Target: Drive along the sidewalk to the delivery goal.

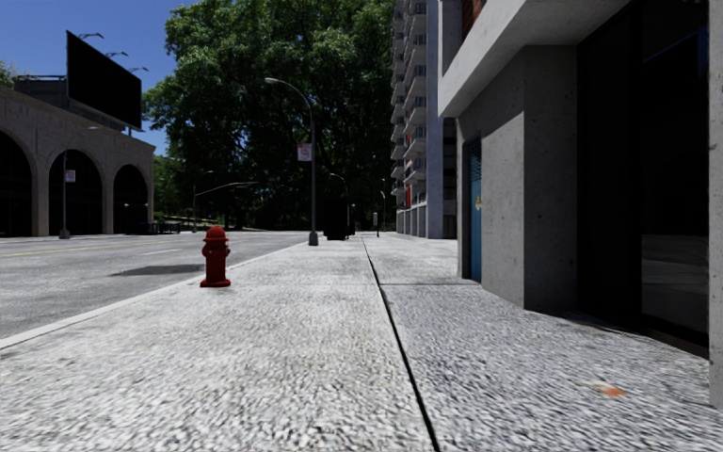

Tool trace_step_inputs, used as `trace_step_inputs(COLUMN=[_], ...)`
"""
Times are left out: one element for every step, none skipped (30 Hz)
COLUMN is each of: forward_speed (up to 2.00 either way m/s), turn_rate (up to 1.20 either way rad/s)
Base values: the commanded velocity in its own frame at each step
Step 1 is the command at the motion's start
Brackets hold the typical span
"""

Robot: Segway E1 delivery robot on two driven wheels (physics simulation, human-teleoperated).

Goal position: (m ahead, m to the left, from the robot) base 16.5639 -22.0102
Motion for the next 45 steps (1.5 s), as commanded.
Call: trace_step_inputs(forward_speed=[2.00, 2.00, 2.00, 2.00, 2.00, 2.00, 2.00, 2.00, 2.00, 2.00, 2.00, 2.00, 2.00, 2.00, 2.00, 2.00, 2.00, 2.00, 2.00, 2.00, 2.00, 2.00, 2.00, 2.00, 2.00, 2.00, 2.00, 2.00, 2.00, 2.00, 2.00, 2.00, 2.00, 2.00, 2.00, 2.00, 2.00, 2.00, 2.00, 2.00, 2.00, 2.00, 2.00, 2.00, 2.00], turn_rate=[0.00, 0.00, 0.00, 0.00, 0.00, 0.00, 0.00, 0.00, 0.00, 0.00, 0.00, 0.00, 0.00, 0.00, 0.00, 0.00, 0.00, 0.00, 0.00, 0.00, 0.00, 0.00, 0.00, 0.00, 0.00, 0.00, 0.00, 0.00, 0.00, 0.00, 0.00, 0.00, 0.00, 0.00, 0.00, 0.00, 0.00, 0.00, 0.00, 0.00, 0.00, 0.00, 0.00, 0.00, 0.00])
